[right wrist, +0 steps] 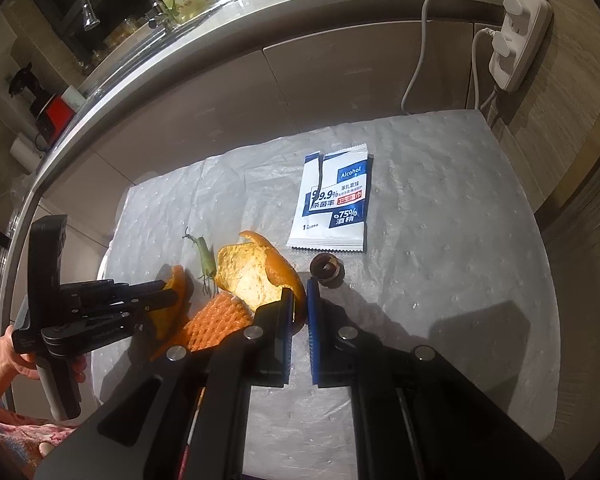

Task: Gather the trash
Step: 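Carry the bread crust over the bin and open the left tool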

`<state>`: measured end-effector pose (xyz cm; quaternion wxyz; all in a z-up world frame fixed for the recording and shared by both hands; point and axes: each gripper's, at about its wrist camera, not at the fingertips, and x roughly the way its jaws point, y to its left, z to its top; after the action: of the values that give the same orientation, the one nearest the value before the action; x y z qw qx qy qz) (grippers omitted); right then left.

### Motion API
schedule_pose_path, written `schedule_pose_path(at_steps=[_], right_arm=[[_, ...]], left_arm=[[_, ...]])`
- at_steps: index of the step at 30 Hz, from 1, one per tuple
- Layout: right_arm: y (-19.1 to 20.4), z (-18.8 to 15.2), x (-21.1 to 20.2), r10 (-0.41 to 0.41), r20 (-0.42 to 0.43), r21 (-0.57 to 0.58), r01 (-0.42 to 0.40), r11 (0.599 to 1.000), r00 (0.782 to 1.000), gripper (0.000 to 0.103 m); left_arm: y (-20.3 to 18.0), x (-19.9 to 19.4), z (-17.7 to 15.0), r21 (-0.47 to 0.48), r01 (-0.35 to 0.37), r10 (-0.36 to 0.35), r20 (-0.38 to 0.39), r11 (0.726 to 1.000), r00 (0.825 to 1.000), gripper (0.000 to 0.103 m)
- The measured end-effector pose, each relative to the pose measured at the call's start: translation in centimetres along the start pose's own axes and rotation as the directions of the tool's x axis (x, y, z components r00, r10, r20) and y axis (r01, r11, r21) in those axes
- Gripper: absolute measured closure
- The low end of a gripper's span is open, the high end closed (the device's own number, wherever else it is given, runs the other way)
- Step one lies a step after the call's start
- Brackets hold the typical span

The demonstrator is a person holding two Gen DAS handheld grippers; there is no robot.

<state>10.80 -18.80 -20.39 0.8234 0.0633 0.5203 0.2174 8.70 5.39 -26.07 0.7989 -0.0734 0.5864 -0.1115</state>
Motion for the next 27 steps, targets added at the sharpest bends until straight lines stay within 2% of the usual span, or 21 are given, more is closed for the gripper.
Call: schedule_pose_path(at_steps=[9, 14, 19, 24, 27], right_arm=[[2.1, 0.0, -1.1, 0.001, 0.020, -0.034, 0.000, 0.999, 1.000, 0.095], [3.8, 0.0, -1.9, 0.009, 0.026, -0.058, -0.007, 0.998, 1.000, 0.095], [7.7, -0.3, -2.5, 0.046, 0.024, -0.126, -0.042, 0.991, 0.999, 0.095], [13.6, -0.9, -2.0, 0.105, 0.005, -0.209, -0.102, 0.973, 0.994, 0.095], [17.4, -1.5, -1.5, 0.136, -0.011, -0.253, -0.134, 0.958, 0.991, 0.096]], left_arm=[[0.8, -1.5, -1.0, -0.009, 0.024, -0.024, 0.035, 1.000, 0.999, 0.093], [1.2, -4.1, -1.6, -0.013, 0.049, -0.047, 0.089, 0.999, 0.995, 0.093], [2.9, -8.6, -3.4, -0.030, 0.067, -0.061, 0.160, 0.997, 0.985, 0.093], [7.4, -12.9, -6.9, -0.070, 0.016, -0.001, 0.208, 0.997, 0.978, 0.093], [11.1, -14.6, -9.8, -0.105, -0.033, 0.053, 0.200, 0.994, 0.978, 0.093]])
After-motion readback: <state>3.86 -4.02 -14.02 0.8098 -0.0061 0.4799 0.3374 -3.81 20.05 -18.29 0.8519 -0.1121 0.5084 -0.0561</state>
